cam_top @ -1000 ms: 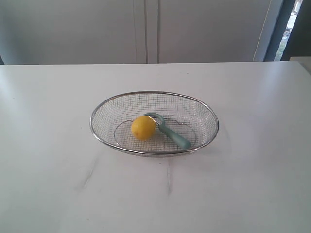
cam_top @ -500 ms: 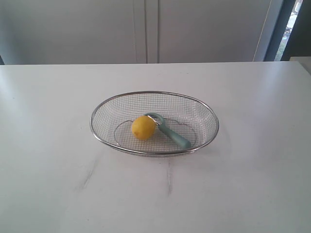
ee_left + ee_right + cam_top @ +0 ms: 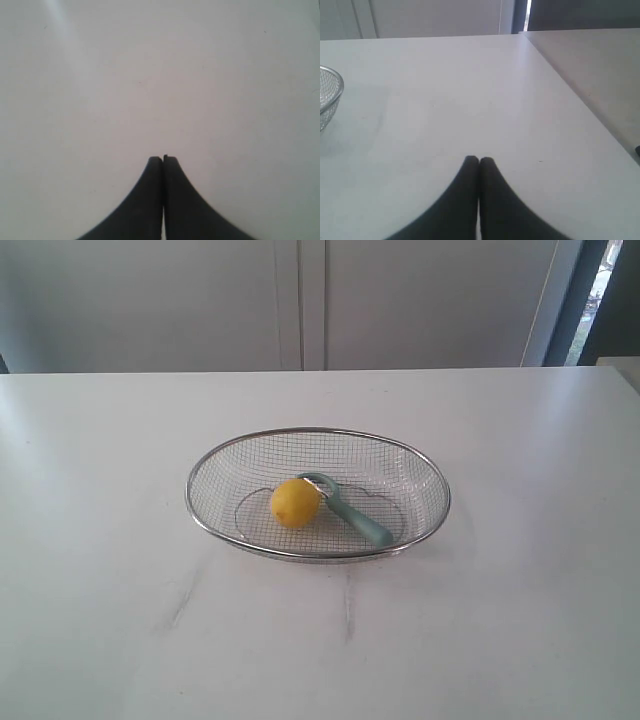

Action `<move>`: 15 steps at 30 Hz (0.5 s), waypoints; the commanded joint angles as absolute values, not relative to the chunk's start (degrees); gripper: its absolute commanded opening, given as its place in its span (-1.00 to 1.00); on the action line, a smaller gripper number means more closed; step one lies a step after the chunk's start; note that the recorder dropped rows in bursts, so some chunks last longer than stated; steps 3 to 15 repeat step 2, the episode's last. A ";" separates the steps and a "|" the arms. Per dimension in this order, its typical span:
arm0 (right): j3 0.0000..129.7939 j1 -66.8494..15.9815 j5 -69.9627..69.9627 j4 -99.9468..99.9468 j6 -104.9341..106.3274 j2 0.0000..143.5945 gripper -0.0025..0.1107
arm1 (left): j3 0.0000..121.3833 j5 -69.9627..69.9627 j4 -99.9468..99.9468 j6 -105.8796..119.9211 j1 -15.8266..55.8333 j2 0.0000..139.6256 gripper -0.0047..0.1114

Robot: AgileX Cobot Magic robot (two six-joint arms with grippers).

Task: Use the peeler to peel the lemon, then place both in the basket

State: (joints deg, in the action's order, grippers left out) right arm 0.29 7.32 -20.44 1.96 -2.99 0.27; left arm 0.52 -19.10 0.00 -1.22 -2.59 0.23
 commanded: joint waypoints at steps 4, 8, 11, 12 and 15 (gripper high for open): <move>0.00 7.63 -19.47 1.90 -3.23 0.00 -0.96 | 0.00 -19.55 -0.33 -1.45 -2.80 0.00 -0.92; 0.00 7.63 -19.47 1.90 -3.23 0.00 -0.96 | 0.00 -19.55 -0.33 -1.45 -2.80 0.00 -0.92; 0.00 7.63 -19.47 1.90 -3.23 0.00 -0.96 | 0.00 -19.55 -0.33 -1.45 -2.80 0.00 -0.92; 0.00 7.63 -19.47 1.90 -3.23 0.00 -0.96 | 0.00 -19.55 -0.33 -1.45 -2.80 0.00 -0.92; 0.00 7.63 -19.47 1.90 -3.23 0.00 -0.96 | 0.00 -19.55 -0.33 -1.45 -2.80 0.00 -0.92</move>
